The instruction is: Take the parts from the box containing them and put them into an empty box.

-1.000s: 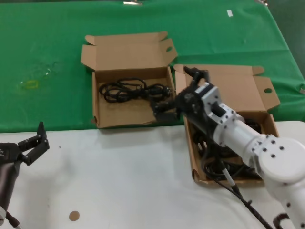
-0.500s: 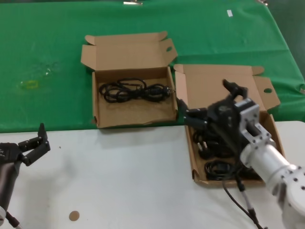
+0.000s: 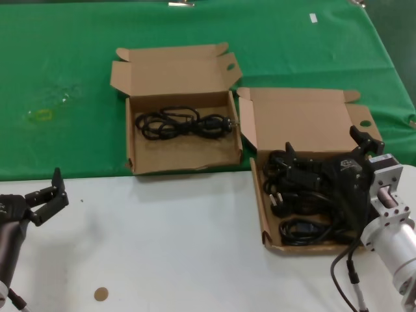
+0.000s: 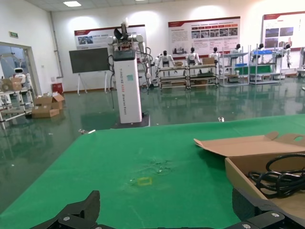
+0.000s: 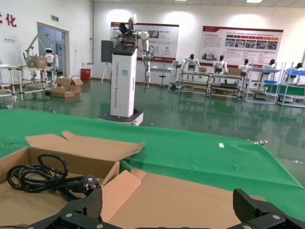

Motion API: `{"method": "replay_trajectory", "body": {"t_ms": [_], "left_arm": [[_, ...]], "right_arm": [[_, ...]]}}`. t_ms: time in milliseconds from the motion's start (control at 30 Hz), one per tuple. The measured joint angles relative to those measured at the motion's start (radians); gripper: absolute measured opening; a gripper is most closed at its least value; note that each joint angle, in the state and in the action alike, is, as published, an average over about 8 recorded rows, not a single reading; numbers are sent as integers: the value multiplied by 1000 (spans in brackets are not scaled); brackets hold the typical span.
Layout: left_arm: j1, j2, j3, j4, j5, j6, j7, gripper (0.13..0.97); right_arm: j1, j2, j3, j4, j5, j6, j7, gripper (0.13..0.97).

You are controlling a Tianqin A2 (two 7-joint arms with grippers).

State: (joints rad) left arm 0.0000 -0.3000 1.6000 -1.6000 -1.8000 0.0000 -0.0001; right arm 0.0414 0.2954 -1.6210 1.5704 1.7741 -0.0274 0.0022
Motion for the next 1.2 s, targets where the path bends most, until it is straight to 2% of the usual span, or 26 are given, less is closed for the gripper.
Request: {"method": "replay_trajectory", "body": {"t_ms": [1200], "left_arm": [[0, 0, 0, 0, 0, 0, 0, 966]], "right_arm": [[-3, 0, 1, 2, 2, 2, 0, 966]]}}
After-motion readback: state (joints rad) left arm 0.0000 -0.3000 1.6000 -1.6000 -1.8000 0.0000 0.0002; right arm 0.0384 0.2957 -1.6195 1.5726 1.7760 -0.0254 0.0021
